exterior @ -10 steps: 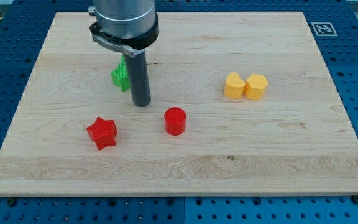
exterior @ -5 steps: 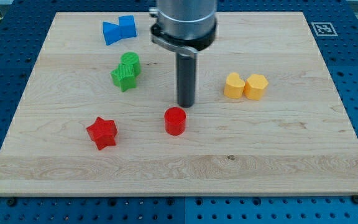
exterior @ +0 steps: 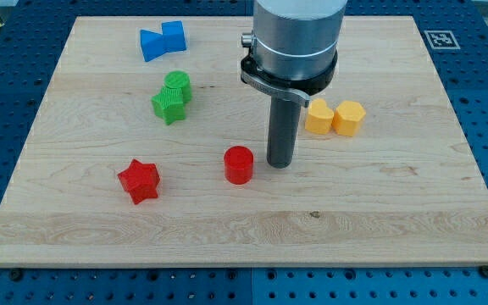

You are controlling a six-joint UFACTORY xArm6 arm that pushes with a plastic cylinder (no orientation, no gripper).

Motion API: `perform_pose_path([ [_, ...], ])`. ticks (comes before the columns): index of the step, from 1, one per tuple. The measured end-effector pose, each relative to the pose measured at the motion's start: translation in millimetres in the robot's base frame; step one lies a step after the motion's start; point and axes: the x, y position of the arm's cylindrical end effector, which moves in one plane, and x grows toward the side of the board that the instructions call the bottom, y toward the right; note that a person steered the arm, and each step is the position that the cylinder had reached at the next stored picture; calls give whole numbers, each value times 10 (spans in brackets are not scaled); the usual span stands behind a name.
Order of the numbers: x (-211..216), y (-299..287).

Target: Slide the red circle to the right side red star

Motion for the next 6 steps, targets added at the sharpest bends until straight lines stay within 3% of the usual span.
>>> perform_pose_path([
  [6,33,-532],
])
